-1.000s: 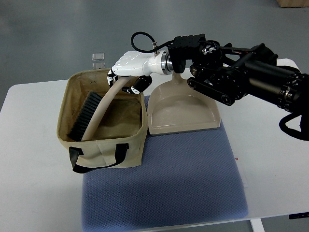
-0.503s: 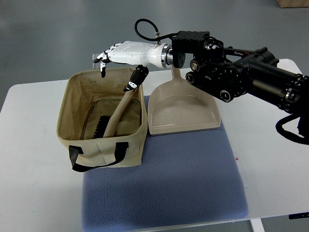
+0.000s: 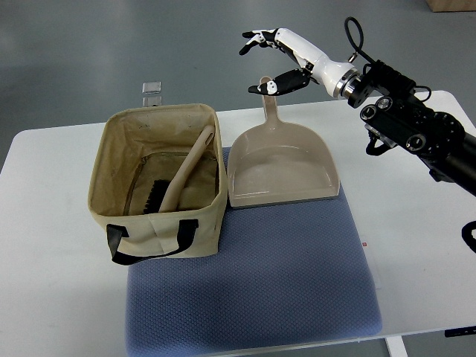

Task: Put pink broom in yellow bag with right hand

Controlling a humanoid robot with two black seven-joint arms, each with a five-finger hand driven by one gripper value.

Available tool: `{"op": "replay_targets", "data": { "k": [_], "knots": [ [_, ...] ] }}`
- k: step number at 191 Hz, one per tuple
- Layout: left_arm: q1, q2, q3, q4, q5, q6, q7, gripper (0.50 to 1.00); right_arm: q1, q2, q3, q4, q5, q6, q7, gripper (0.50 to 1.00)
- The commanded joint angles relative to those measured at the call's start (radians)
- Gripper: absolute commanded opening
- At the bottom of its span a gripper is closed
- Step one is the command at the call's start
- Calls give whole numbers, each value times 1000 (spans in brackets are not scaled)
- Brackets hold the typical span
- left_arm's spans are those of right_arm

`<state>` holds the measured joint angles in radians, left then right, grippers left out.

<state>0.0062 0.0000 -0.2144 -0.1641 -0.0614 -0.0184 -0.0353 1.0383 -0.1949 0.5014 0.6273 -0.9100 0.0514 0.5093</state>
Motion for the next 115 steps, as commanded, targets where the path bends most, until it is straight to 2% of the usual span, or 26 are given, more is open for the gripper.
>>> {"op": "replay_targets", "data": {
  "k": [1,23,55,87,115],
  "knots": [
    [0,0,1,0,0,0,0,1000,-46,-3,26,-4,178,-1,0,897],
    [0,0,0,0,0,0,0,1000,-77,-1,34,-18,382,1,0,926],
    [0,0,1,0,0,0,0,1000,-115,2,34,-23,622,30,0,928],
    [0,0,0,0,0,0,0,1000,-149,19,43,-23,658,61,3,928],
    [0,0,0,0,0,0,0,1000,-187,38,173,-23,668,65,1,928]
  ]
}}
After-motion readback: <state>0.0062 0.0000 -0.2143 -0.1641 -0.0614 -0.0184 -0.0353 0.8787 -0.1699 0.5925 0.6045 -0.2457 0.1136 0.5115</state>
